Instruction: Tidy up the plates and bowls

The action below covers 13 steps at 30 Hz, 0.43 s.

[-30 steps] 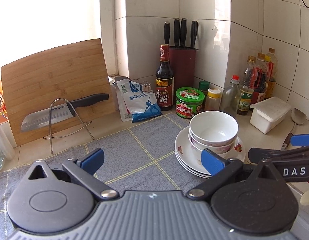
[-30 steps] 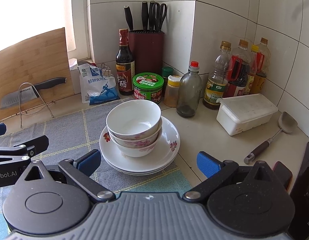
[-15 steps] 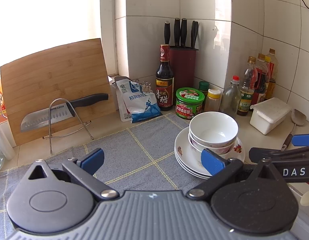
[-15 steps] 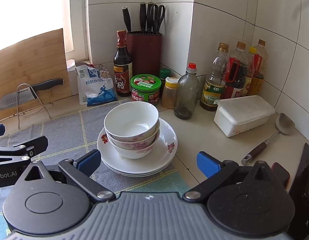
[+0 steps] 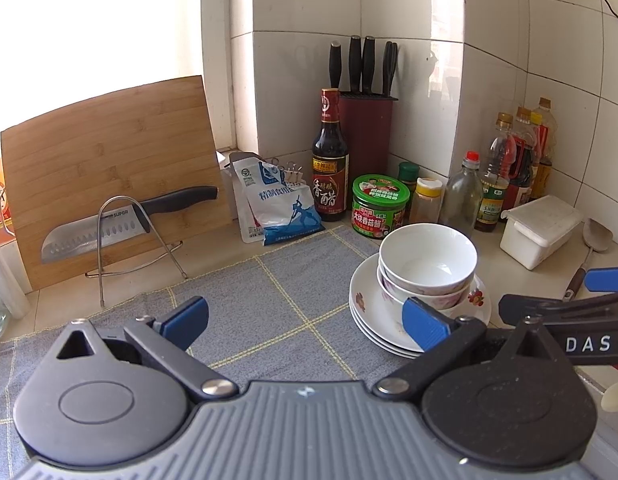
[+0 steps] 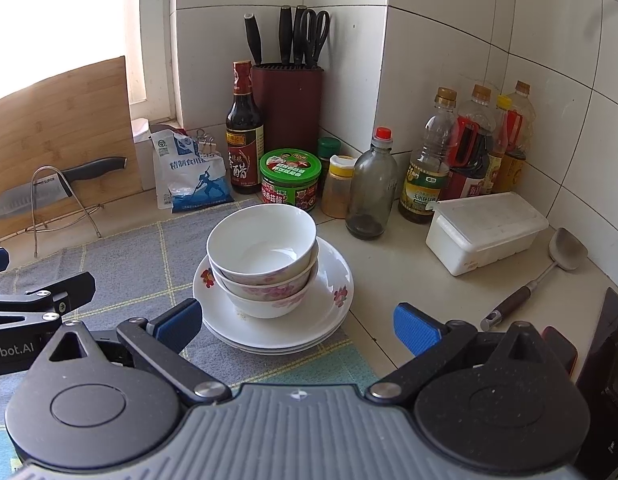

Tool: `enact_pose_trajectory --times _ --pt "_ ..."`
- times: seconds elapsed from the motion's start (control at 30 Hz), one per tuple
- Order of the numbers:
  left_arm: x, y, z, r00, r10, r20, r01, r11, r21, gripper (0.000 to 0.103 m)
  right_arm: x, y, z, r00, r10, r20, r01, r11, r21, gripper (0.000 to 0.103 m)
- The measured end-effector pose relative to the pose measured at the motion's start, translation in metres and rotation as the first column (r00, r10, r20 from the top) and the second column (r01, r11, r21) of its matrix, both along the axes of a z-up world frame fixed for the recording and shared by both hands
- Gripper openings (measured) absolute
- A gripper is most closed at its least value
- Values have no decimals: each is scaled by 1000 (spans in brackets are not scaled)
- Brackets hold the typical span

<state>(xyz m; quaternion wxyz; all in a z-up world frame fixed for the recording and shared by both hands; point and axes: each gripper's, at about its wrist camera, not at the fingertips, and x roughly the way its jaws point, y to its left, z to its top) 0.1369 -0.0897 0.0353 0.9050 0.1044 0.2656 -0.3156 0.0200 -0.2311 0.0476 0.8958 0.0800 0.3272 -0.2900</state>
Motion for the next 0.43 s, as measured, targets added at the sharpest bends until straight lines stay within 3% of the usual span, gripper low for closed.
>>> enact_pose_trajectory --times 0.43 --pt "1 0 0 1000 0 -2 0 1000 2 102 0 1 0 1000 -2 -4 2 1000 -8 103"
